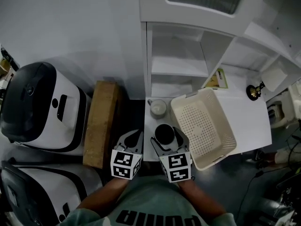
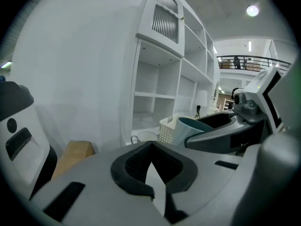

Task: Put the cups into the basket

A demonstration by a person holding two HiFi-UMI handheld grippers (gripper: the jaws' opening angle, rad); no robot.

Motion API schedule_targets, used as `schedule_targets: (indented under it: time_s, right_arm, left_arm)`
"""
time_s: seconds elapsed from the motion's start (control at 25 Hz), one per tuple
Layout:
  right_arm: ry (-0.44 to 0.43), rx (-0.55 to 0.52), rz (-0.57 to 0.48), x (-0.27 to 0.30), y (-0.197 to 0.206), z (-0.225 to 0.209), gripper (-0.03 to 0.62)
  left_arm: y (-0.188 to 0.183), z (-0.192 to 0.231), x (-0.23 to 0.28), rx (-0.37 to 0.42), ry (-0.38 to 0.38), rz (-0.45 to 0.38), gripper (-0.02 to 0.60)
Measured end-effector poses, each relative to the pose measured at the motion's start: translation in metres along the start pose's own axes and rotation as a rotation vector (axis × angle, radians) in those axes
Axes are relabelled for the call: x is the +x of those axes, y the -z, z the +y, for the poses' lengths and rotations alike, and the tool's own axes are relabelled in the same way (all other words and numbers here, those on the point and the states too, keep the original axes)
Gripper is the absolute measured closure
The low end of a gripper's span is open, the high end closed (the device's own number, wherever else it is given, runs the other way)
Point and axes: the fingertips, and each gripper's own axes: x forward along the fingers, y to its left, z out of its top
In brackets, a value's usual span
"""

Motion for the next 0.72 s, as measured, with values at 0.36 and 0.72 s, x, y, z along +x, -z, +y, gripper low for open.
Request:
schedule_targets:
  time_s: [0.36,0.72]
  right_arm:
    - [0.053,0.016,-0.074,-0.04,-0.027,-0.034,0.214]
    - [0.077,0.108,-0.094,-0.066,-0.023,-0.076,0.215]
  left_arm:
    - [-0.035,-0.039,0.009,0.005,0.075,-0.05,0.575]
    - [-0.056,-0.096,0.037,0.038,0.169,-0.06,0.575]
